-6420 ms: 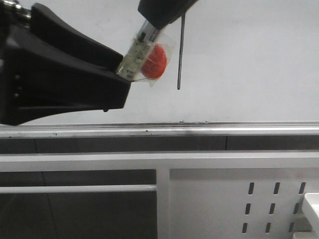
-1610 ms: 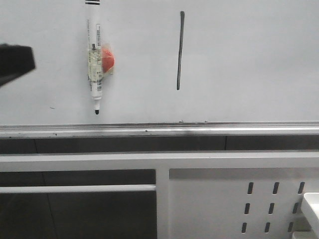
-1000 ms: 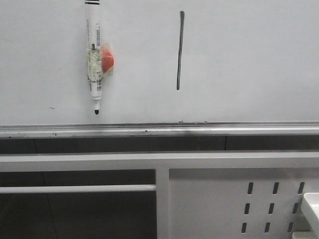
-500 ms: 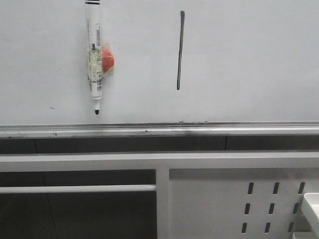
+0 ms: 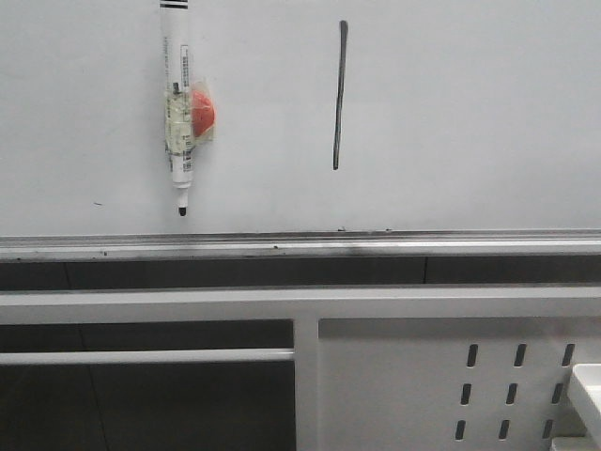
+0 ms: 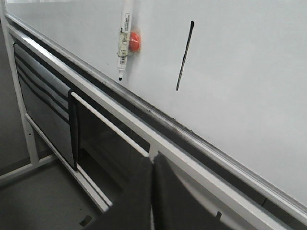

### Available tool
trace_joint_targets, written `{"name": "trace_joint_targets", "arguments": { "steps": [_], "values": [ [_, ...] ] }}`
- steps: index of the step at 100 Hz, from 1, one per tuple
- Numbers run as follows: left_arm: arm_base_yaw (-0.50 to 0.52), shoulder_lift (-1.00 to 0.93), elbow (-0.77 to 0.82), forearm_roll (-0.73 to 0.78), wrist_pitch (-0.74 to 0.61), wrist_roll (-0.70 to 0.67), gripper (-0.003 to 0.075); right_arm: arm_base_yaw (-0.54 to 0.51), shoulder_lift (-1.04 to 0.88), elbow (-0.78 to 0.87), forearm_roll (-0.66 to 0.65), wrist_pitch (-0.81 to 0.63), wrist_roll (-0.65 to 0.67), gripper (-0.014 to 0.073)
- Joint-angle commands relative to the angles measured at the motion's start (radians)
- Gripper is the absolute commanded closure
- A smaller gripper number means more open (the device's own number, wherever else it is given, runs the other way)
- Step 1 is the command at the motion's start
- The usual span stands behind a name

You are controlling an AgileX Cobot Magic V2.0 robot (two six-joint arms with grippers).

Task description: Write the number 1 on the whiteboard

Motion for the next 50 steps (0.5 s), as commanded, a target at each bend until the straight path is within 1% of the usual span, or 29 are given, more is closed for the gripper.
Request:
{"name": "trace_joint_targets", "arguments": {
  "steps": [1,6,20,30,39,47,50],
  "values": [
    [0.001,0.004,-0.033,0.029,-0.070,-0.001,0.0740,0.001,0.013,-0.028,-0.009,-0.077,0.000,0.0663],
    [0.001,0.004,-0.033,0.029,-0.075,-0.001,0.0740,0.001,0.013,-0.028,-0.009,-0.077,0.000,0.0663],
    [0.001,0.004,-0.033,0.093,-0.076,-0.001,0.0740,0.001,0.013,-0.028,-0.009,-0.077,0.000,0.0663],
    [0.001,0.004,-0.033,0.133,-0.091,-0.043,0.0740,0.001,0.013,-0.028,-0.009,-0.077,0.000,0.0663],
    [0.006,0.004,-0.033,0.164,-0.141,-0.153,0.0740,0.001,0.013,-0.028,-0.009,-0.077,0.000,0.0663],
    [0.048,0.004,-0.033,0.327,-0.139,-0.277,0.0740,0.001,0.013,-0.028,-0.009,-0.077,0.000,0.0663],
    [0.083,0.004,-0.033,0.397,-0.137,-0.362,0.0740,0.001,0.013,-0.028,-0.009,-0.077,0.000,0.0663]
  ]
}}
